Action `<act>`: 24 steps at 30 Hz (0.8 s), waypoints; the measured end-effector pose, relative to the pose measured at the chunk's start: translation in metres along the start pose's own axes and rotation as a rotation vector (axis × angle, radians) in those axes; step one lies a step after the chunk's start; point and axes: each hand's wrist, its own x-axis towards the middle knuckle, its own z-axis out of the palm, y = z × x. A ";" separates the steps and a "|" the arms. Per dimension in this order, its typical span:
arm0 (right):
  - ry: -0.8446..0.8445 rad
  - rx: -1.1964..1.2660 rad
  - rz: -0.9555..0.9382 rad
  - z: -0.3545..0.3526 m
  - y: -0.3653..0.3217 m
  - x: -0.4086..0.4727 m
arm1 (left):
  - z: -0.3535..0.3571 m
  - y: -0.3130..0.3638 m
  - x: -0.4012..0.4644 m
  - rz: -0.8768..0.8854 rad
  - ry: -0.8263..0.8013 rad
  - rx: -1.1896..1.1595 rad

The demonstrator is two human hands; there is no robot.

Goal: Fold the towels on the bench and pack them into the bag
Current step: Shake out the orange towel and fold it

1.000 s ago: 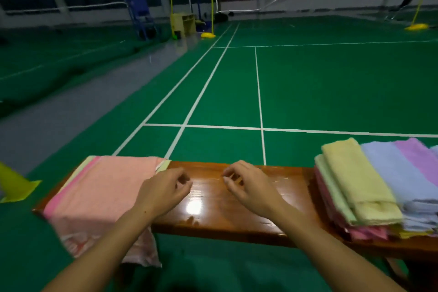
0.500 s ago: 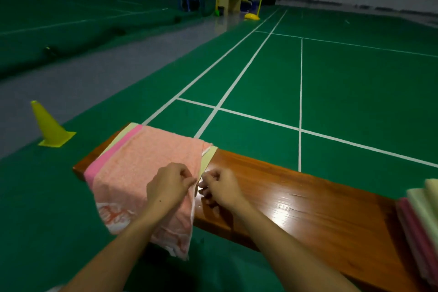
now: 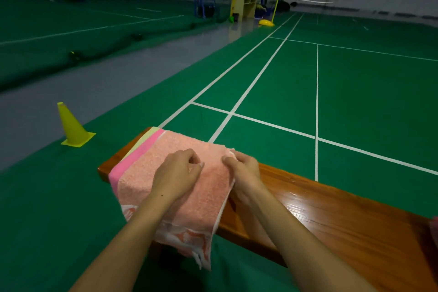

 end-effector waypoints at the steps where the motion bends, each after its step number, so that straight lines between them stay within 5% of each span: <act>1: 0.014 -0.002 -0.056 -0.004 -0.002 0.000 | -0.002 -0.012 0.004 -0.026 0.041 0.099; 7: 0.077 -0.043 -0.115 -0.033 0.013 0.000 | 0.001 -0.096 0.017 -0.359 -0.099 0.285; 13: 0.147 0.052 -0.174 -0.080 -0.001 -0.017 | 0.006 -0.087 0.013 -0.376 -0.213 0.366; 21: 0.181 -0.198 -0.250 -0.208 -0.020 -0.049 | 0.013 -0.079 0.019 -0.425 -0.308 0.564; 24: 0.169 -0.246 -0.245 -0.247 -0.019 -0.065 | 0.030 -0.043 0.012 -0.147 -0.207 0.611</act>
